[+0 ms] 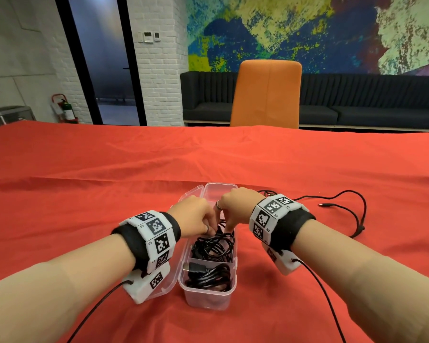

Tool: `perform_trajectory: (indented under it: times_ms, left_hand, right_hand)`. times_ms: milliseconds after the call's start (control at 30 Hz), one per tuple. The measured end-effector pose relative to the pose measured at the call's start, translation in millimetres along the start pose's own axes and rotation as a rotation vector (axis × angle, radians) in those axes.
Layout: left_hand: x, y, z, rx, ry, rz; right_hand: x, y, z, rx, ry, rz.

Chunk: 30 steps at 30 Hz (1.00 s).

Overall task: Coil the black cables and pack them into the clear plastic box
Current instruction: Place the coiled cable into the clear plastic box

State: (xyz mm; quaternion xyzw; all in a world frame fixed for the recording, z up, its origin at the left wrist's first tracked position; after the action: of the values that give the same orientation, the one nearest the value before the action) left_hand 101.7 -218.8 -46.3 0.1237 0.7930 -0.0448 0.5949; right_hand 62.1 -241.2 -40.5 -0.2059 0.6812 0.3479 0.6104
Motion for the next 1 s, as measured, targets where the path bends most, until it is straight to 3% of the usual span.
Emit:
perform_trajectory:
  times_ms: [367, 600, 800, 1000]
  left_hand:
    - [-2.2, -1.7, 4.8, -0.067, -0.074, -0.058]
    - [7.1, 6.3, -5.8, -0.015, -0.03, 0.079]
    - [8.1, 11.7, -7.0, -0.025, -0.063, 0.139]
    - [13.3, 15.8, -13.4, -0.01, -0.081, 0.228]
  right_hand:
    - [2.1, 6.9, 0.0, 0.006, -0.048, -0.063]
    - [0.3, 14.6, 4.0, -0.065, -0.089, -0.004]
    - [3.1, 12.7, 1.4, -0.059, -0.078, -0.067]
    - [6.0, 13.9, -2.0, -0.053, -0.248, -0.053]
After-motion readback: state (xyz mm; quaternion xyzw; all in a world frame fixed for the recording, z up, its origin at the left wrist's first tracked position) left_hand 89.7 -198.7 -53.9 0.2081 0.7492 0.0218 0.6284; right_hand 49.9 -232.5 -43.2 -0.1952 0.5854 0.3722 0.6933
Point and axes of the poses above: each hand's wrist, its own y-axis away from the middle knuckle, its own x-axis out of the palm, z = x × y, the point moved 10 cm from there along -y, towards the middle knuckle, and after that the axes turned 3 degrees about -y, right-handed, at the moved point
